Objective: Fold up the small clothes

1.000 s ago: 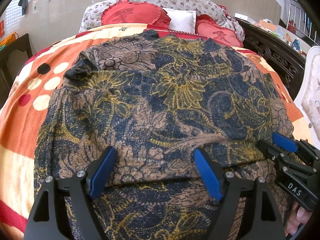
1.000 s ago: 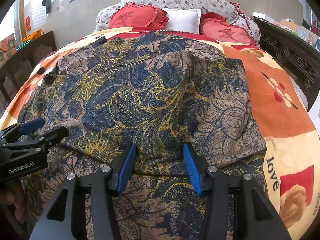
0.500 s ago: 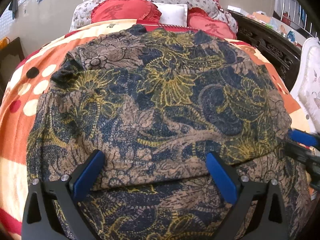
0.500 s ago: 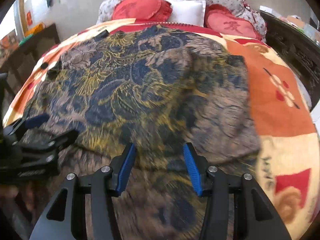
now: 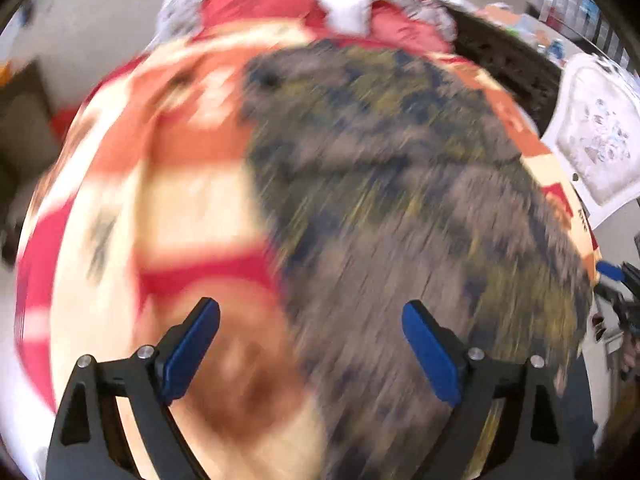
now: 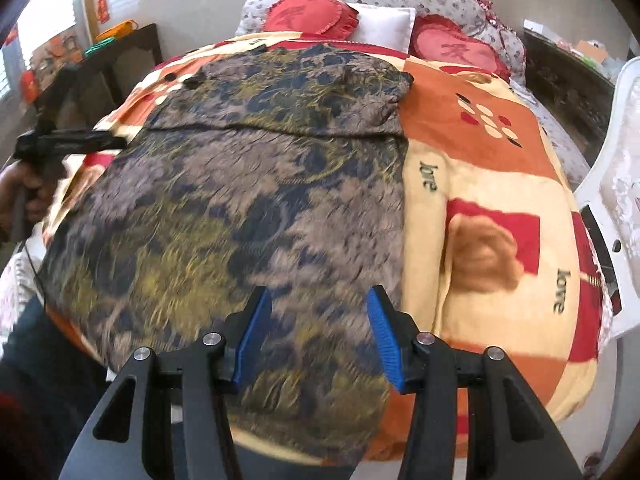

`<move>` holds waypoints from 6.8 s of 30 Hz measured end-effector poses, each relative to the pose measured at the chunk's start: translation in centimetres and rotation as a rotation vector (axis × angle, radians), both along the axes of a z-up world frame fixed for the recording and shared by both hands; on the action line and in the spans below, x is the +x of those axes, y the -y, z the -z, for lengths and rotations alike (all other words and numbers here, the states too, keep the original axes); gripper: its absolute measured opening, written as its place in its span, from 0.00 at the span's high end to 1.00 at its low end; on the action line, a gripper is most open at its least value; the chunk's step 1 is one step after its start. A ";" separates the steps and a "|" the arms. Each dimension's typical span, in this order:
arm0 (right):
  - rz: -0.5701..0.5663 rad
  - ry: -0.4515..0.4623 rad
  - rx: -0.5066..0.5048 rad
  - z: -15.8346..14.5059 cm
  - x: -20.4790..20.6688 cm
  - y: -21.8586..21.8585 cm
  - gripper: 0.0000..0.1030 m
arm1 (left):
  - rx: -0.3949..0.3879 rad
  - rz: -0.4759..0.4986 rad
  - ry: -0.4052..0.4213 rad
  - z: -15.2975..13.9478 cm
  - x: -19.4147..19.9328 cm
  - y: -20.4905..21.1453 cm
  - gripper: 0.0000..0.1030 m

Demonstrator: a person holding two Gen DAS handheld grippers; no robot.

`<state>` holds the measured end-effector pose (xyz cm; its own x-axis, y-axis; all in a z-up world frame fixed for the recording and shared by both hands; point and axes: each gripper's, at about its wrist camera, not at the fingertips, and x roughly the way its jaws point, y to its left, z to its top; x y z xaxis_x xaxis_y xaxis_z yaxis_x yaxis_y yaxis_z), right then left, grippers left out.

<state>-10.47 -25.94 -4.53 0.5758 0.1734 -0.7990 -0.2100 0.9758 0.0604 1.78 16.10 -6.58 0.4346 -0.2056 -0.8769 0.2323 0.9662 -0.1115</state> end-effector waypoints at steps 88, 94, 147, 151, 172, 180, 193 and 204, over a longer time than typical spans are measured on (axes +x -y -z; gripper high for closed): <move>-0.119 0.186 0.587 -8.9 -14.5 9.7 0.85 | -0.588 -0.022 0.164 -9.5 -18.8 -10.2 0.96; -0.119 0.220 0.594 -11.4 -14.8 11.6 0.85 | -0.593 -0.008 0.201 -10.3 -17.7 -8.9 0.96; 0.227 0.050 0.211 -1.1 24.9 2.2 0.79 | -0.033 -0.105 0.222 -0.2 15.8 9.6 0.56; 0.190 0.028 0.065 2.4 25.9 -2.0 0.79 | -0.010 -0.150 0.221 3.8 16.5 9.7 0.55; 0.236 -0.086 0.180 5.1 29.5 0.3 0.74 | 0.037 -0.187 0.090 2.6 22.4 9.5 0.36; 0.226 -0.036 0.138 3.6 33.7 0.6 0.74 | 0.071 -0.290 0.127 1.9 27.1 7.1 0.36; 0.238 0.057 0.213 1.6 30.0 -0.2 0.74 | 0.034 -0.165 0.231 1.6 22.7 11.4 0.36; 0.270 0.076 0.015 6.0 30.7 -3.5 0.67 | 0.040 -0.190 0.205 4.0 23.0 12.2 0.28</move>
<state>20.18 -22.47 -10.52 0.6612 0.0169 -0.7500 0.0530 0.9962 0.0692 24.77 3.88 -10.56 0.6308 -0.0705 -0.7728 0.0605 0.9973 -0.0416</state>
